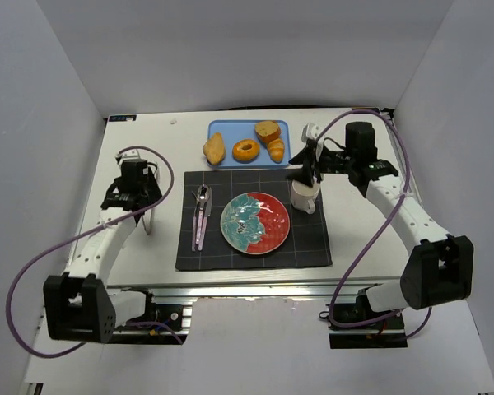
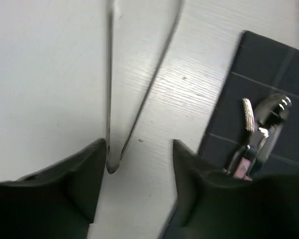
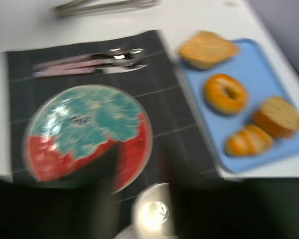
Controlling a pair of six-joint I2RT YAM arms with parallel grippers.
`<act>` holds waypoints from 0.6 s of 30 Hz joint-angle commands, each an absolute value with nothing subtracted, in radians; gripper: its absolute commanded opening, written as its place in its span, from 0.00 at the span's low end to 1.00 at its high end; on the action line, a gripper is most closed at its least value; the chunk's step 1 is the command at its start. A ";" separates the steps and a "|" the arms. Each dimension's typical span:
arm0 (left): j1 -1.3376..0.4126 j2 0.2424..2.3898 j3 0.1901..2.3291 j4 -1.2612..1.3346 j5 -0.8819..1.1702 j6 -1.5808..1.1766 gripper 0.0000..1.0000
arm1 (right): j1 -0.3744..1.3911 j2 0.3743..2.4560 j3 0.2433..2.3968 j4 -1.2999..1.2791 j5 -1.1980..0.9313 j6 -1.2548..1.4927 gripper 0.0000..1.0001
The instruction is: Place the bread
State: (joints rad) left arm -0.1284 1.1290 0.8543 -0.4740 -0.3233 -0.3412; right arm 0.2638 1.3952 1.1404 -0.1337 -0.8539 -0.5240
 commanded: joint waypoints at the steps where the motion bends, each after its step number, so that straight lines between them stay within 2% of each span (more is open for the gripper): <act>1: -0.052 1.245 0.890 -0.485 -0.321 -0.239 0.77 | 0.268 1.382 1.111 -0.391 -1.129 -0.774 0.88; 3: -0.038 1.313 0.890 -0.457 -0.298 -0.198 0.79 | 0.261 1.344 1.065 -0.367 -1.086 -0.758 0.89; 5: -0.028 1.394 0.888 -0.439 -0.272 -0.154 0.89 | 0.241 1.324 1.043 -0.338 -1.072 -0.729 0.89; 6: -0.026 1.426 0.888 -0.430 -0.267 -0.140 0.90 | 0.235 1.322 1.036 -0.336 -1.069 -0.721 0.90; 17: -0.002 1.638 0.948 -0.345 -0.262 -0.077 0.89 | 0.209 1.328 1.032 -0.313 -1.078 -0.693 0.89; 18: 0.055 1.647 0.946 -0.328 -0.217 -0.077 0.88 | 0.206 1.330 1.035 -0.319 -1.080 -0.693 0.89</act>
